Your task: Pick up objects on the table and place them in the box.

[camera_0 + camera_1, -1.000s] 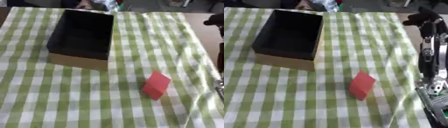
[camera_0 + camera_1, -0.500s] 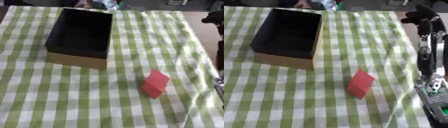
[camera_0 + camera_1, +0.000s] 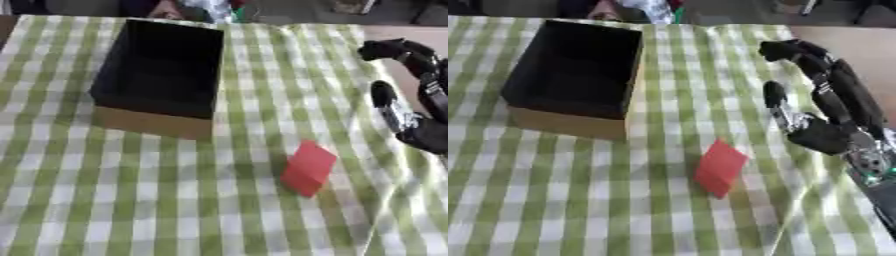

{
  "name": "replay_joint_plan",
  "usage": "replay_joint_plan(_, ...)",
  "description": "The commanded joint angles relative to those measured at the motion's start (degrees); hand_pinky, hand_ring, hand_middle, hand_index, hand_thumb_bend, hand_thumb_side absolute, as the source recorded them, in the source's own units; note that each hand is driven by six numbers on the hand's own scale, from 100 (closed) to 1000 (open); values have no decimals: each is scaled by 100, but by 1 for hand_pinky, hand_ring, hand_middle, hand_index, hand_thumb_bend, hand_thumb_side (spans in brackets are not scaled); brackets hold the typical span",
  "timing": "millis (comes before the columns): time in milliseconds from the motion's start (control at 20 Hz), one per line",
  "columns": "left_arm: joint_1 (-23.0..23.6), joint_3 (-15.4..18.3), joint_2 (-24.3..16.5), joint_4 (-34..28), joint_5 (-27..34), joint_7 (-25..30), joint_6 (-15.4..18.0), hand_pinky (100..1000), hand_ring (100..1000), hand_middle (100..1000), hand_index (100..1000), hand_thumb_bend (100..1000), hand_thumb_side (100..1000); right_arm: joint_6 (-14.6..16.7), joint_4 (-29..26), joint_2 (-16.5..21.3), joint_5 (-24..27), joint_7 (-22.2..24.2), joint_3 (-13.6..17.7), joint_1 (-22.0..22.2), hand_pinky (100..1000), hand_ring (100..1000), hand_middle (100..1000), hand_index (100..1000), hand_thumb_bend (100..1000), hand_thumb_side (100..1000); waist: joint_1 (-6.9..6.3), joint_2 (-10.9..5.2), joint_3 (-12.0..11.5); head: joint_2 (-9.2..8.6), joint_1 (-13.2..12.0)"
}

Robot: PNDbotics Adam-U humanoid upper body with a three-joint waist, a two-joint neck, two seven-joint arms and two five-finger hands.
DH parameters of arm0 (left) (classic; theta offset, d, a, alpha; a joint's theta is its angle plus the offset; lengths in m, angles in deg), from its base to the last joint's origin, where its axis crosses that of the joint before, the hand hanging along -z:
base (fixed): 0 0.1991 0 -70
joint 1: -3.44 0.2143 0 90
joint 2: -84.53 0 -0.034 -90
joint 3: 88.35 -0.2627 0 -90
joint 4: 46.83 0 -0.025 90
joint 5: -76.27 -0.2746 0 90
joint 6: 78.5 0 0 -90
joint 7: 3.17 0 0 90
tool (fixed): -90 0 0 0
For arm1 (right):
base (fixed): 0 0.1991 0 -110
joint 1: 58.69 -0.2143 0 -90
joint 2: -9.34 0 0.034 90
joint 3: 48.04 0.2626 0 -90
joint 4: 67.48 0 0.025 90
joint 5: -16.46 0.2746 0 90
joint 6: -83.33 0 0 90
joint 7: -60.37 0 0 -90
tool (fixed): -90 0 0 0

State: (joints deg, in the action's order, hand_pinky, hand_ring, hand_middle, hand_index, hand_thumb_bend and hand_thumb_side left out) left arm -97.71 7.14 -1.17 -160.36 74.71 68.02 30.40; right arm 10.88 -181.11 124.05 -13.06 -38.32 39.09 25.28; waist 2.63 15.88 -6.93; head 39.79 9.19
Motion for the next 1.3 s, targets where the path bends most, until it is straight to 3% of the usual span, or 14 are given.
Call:
replay_joint_plan(50, -28, -20, -144, -106, 15, 35, 4, 800, 532, 663, 741, 235, 744, 17, -97, 398, -237, 259, -102, -35, 797, 769, 782, 913, 100, 967, 35, -181, -13, 69, 17)
replay_joint_plan(400, -34, -31, -132, -106, 20, 62, -9, 801, 533, 665, 741, 233, 745, 311, -97, 477, -518, 898, -199, -40, 809, 801, 810, 972, 100, 994, 35, -169, -24, 16, 24)
replay_joint_plan(700, -38, -39, -121, -106, 23, 87, -18, 801, 533, 666, 740, 232, 747, 634, -97, 443, -883, 1444, -168, -48, 814, 832, 848, 1000, 158, 844, 31, -158, -34, -33, 22)
replay_joint_plan(1000, -38, -41, -122, -106, 23, 100, -18, 801, 533, 666, 739, 232, 747, 588, -97, 442, -913, 1578, -170, -69, 814, 833, 847, 1000, 166, 832, 34, -158, -42, -34, 32)
replay_joint_plan(1050, -43, -46, -122, -106, 23, 104, -21, 802, 534, 667, 739, 231, 748, 564, -97, 432, -919, 1603, -203, -50, 828, 837, 847, 1000, 250, 766, 46, -151, -50, -43, 51)
replay_joint_plan(1300, -66, -61, -117, -106, 35, 124, -39, 803, 534, 667, 737, 230, 748, 223, -97, 334, -964, 2001, -531, -65, 837, 843, 854, 1000, 292, 775, 86, -143, -83, -49, 104)
